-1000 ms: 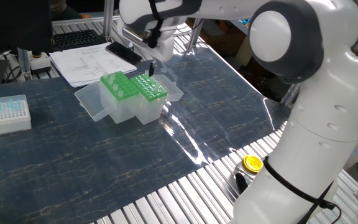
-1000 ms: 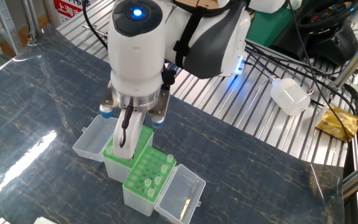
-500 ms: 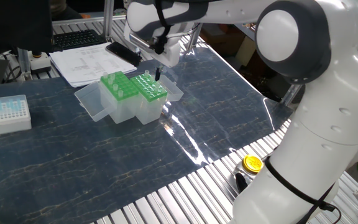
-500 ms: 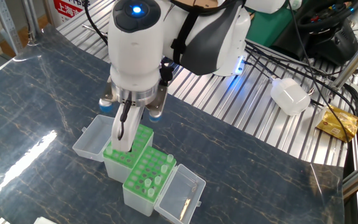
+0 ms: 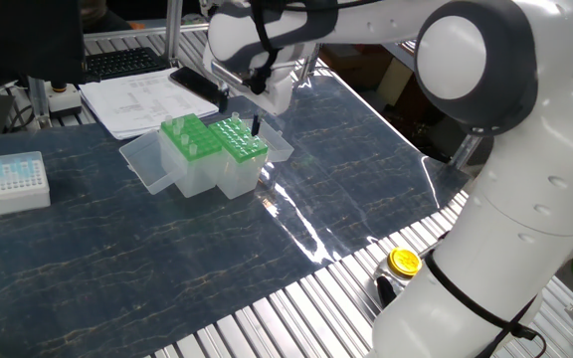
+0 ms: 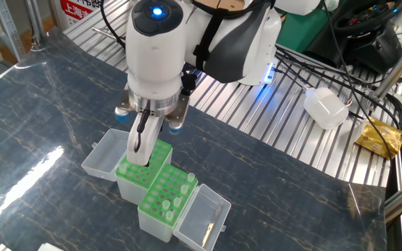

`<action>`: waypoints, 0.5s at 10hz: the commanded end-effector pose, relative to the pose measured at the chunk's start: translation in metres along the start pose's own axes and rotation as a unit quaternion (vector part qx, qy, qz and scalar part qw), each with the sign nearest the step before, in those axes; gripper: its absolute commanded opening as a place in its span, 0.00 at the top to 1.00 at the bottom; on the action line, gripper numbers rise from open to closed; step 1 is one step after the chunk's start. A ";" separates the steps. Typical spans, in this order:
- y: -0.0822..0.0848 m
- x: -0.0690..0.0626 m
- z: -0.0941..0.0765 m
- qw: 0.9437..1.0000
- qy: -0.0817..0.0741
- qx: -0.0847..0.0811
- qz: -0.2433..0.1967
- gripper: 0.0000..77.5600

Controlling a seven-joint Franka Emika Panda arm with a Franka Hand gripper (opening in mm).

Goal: Transfer all large pipette tips from one holder to another

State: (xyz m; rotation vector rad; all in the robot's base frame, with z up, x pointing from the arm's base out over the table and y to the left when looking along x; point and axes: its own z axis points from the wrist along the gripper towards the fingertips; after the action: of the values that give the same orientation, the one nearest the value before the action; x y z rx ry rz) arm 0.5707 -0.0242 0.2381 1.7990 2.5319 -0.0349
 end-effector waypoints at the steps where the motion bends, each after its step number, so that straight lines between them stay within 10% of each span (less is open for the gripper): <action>1: -0.006 -0.005 0.005 1.000 -0.002 -0.005 -0.003 0.00; 5: -0.017 -0.008 0.013 1.000 -0.002 -0.007 0.004 0.00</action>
State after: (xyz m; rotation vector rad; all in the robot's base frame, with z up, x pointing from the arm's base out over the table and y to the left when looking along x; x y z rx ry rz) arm 0.5566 -0.0369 0.2239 1.8003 2.5201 -0.0239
